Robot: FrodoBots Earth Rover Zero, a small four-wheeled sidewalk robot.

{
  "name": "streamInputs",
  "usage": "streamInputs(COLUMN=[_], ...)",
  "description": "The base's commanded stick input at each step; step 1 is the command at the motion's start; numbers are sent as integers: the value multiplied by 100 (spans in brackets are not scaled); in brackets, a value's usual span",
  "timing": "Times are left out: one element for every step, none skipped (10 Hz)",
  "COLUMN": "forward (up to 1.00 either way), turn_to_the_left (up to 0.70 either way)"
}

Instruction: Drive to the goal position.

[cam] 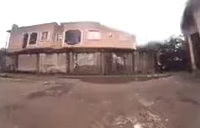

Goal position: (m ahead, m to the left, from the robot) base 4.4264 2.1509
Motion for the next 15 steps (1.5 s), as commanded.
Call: streamInputs(forward=[50,50,50,50,50,50,50,50,50,50,50,50,50,50,50], turn_to_the_left=[21,22,23,23,23,23,23,23,22,21,20,19,18,18,19])
